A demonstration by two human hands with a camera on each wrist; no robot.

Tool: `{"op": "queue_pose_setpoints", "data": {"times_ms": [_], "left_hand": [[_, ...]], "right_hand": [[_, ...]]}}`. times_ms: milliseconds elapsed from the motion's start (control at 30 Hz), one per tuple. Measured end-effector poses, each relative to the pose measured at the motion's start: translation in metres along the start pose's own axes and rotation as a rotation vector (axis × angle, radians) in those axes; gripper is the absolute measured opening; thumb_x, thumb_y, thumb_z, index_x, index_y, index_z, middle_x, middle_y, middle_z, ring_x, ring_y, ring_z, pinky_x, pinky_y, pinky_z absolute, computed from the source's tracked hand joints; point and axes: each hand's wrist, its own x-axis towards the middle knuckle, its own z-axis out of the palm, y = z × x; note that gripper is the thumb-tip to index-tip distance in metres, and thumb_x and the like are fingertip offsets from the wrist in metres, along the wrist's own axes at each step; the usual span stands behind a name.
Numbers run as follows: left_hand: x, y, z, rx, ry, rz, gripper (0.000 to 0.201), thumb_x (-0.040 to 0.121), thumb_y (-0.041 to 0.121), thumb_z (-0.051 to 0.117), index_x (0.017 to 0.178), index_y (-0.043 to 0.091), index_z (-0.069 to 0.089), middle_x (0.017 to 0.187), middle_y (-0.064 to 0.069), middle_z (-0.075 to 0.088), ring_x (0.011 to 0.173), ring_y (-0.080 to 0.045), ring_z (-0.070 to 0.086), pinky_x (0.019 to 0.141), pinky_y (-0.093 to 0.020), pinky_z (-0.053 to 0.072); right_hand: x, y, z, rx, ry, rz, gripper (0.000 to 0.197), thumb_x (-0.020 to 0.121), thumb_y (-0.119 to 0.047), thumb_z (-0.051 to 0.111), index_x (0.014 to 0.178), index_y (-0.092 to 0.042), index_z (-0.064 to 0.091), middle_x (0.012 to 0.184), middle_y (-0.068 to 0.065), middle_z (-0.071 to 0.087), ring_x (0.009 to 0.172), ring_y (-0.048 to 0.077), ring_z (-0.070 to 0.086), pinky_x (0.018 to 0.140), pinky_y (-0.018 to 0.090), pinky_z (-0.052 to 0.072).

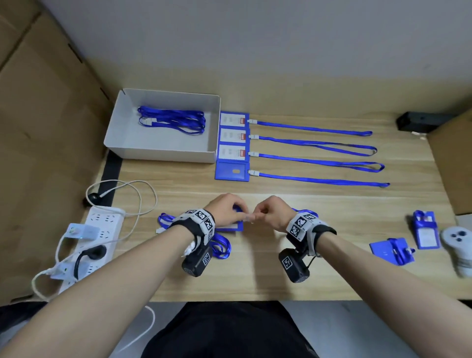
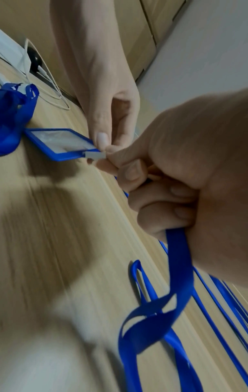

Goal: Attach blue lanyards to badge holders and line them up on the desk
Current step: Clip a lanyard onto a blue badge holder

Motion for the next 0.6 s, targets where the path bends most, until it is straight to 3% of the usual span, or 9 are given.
{"op": "queue_pose_setpoints", "data": {"times_ms": [133, 300, 400, 500, 600], "left_hand": [[0.006, 0.000, -0.003, -0.051, -0.043, -0.002, 0.003, 0.087, 0.019, 0.071, 0.086, 0.016, 0.071, 0.088, -0.001, 0.068, 0.064, -0.012, 0.063, 0.069, -0.027, 0.052], [0.011, 0.005, -0.008, -0.068, -0.065, -0.085, 0.010, 0.092, 0.021, 0.065, 0.095, 0.012, 0.070, 0.081, -0.001, 0.065, 0.064, -0.012, 0.057, 0.068, -0.028, 0.051], [0.013, 0.006, -0.010, -0.093, -0.035, -0.139, 0.006, 0.090, 0.024, 0.067, 0.086, 0.020, 0.069, 0.080, -0.002, 0.067, 0.064, -0.014, 0.058, 0.074, -0.033, 0.053], [0.014, 0.008, -0.012, -0.082, 0.032, -0.171, 0.012, 0.085, 0.038, 0.071, 0.079, 0.027, 0.068, 0.078, 0.012, 0.065, 0.069, -0.008, 0.058, 0.075, -0.029, 0.050], [0.016, 0.012, -0.012, -0.115, 0.095, -0.214, 0.011, 0.085, 0.030, 0.067, 0.074, 0.029, 0.066, 0.078, 0.013, 0.065, 0.077, -0.014, 0.061, 0.083, -0.035, 0.052]], "right_hand": [[-0.001, 0.001, -0.001, 0.101, 0.069, 0.007, 0.018, 0.085, -0.027, 0.074, 0.074, -0.013, 0.076, 0.060, 0.001, 0.055, 0.058, 0.014, 0.042, 0.057, 0.027, 0.036], [-0.001, -0.002, 0.000, 0.195, 0.176, 0.008, 0.019, 0.086, -0.024, 0.074, 0.076, -0.008, 0.077, 0.053, -0.007, 0.052, 0.050, 0.008, 0.038, 0.054, 0.024, 0.035], [-0.001, -0.007, 0.001, 0.182, 0.218, -0.002, 0.019, 0.087, -0.024, 0.074, 0.072, -0.012, 0.075, 0.040, -0.014, 0.046, 0.042, 0.005, 0.037, 0.050, 0.019, 0.032], [-0.004, -0.015, 0.000, 0.126, 0.242, -0.047, 0.028, 0.088, -0.032, 0.072, 0.066, -0.013, 0.072, 0.042, -0.009, 0.040, 0.044, 0.009, 0.030, 0.047, 0.021, 0.030], [-0.005, -0.022, -0.002, 0.076, 0.262, -0.088, 0.029, 0.089, -0.035, 0.070, 0.067, -0.016, 0.074, 0.044, -0.008, 0.041, 0.044, 0.010, 0.030, 0.045, 0.021, 0.031]]}}
